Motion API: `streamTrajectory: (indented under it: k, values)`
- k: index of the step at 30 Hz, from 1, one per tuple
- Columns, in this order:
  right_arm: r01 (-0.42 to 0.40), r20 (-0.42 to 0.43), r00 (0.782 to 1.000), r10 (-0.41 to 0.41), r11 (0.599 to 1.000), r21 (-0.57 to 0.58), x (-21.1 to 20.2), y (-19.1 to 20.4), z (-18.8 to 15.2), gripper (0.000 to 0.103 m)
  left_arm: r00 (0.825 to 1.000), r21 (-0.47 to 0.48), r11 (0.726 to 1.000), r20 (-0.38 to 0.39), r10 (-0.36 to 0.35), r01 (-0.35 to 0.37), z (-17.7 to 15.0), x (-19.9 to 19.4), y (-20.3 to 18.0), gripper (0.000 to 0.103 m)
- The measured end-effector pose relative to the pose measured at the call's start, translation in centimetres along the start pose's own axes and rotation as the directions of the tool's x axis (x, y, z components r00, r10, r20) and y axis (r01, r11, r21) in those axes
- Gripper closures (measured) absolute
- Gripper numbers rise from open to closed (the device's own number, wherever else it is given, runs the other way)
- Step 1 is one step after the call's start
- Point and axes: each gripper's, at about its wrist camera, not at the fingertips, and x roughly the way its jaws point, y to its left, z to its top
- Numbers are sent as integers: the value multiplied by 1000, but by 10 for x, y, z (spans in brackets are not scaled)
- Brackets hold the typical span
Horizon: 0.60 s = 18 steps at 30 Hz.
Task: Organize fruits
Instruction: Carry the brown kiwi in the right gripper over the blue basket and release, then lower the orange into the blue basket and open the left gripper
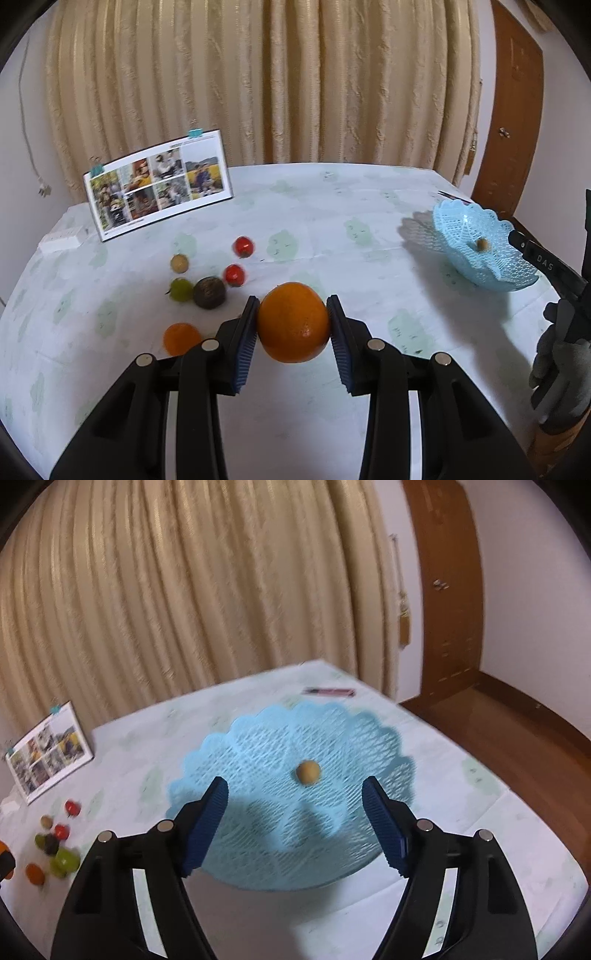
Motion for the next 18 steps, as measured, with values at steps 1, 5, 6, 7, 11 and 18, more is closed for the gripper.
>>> streamTrajectory:
  k: [1, 5, 6, 7, 11, 18]
  values:
    - [9, 12, 1000, -10, 1000, 17, -1, -3, 0, 26, 1000, 8, 1000, 1, -9, 9, 3, 1, -5, 65]
    - [43, 38, 998, -47, 996, 84, -1, -12, -6, 23, 998, 57, 996, 13, -69, 68, 19, 8, -32, 65]
    - [47, 36, 998, -50, 994, 95, 0, -13, -7, 23, 997, 70, 994, 14, -81, 80, 22, 11, -39, 65]
    - [46, 32, 998, -50, 993, 105, 1, -14, -8, 23, 996, 84, 992, 17, -91, 89, 25, 14, -46, 65]
    - [62, 50, 996, -70, 989, 132, -1, -20, -8, 23, 989, 125, 982, 12, -148, 145, 38, 26, -75, 65]
    - [98, 26, 994, -106, 974, 205, 5, -37, -6, 23, 962, 213, 939, -13, -274, 271, 51, 53, -134, 65]
